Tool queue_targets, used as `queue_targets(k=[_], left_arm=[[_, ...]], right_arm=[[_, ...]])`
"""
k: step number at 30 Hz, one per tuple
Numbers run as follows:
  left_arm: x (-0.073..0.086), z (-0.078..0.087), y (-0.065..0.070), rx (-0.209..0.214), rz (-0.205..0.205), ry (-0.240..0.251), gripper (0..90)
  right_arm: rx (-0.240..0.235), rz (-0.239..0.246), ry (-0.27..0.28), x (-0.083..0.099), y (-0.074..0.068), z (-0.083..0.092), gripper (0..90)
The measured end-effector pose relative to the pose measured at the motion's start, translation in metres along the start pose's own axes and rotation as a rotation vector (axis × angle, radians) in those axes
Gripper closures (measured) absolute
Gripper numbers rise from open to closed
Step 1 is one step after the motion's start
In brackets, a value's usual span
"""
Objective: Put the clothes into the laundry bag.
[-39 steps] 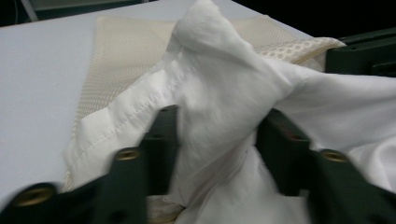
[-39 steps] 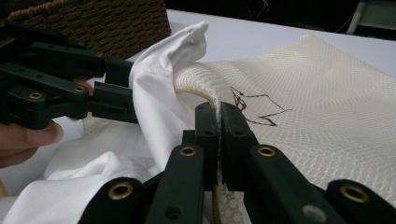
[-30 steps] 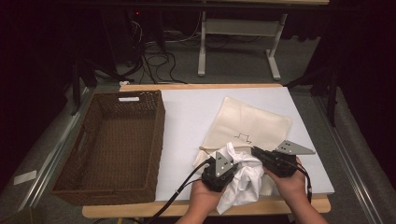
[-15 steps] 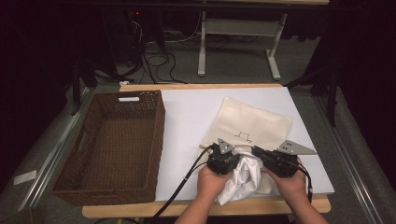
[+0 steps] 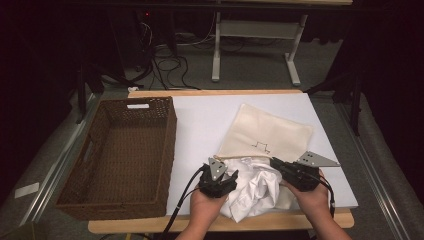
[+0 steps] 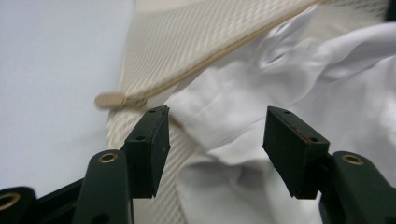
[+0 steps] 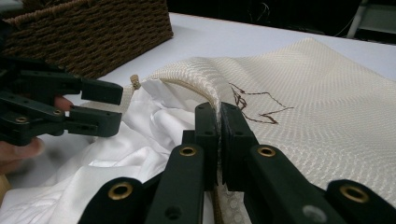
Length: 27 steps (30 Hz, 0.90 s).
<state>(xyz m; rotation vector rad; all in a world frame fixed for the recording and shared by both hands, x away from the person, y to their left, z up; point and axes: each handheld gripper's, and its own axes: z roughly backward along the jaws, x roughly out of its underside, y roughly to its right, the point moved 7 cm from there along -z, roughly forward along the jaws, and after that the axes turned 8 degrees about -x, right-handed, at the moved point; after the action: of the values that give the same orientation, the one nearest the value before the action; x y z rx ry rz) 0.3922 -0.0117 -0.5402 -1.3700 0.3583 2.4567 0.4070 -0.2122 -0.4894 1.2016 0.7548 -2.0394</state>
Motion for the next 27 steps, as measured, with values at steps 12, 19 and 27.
queue_targets(k=[12,19,27], left_arm=[[-0.019,-0.028,0.021,0.036,-0.041,-0.037,83.8],[-0.022,-0.031,0.02,0.011,-0.023,-0.029,65.7],[-0.001,0.014,0.015,0.052,0.019,0.059,48.4]], right_arm=[[0.002,0.001,-0.006,0.001,0.0,-0.002,88.0],[0.0,-0.005,-0.003,0.002,0.002,-0.001,88.0],[0.0,-0.002,-0.005,0.001,0.001,-0.001,88.0]])
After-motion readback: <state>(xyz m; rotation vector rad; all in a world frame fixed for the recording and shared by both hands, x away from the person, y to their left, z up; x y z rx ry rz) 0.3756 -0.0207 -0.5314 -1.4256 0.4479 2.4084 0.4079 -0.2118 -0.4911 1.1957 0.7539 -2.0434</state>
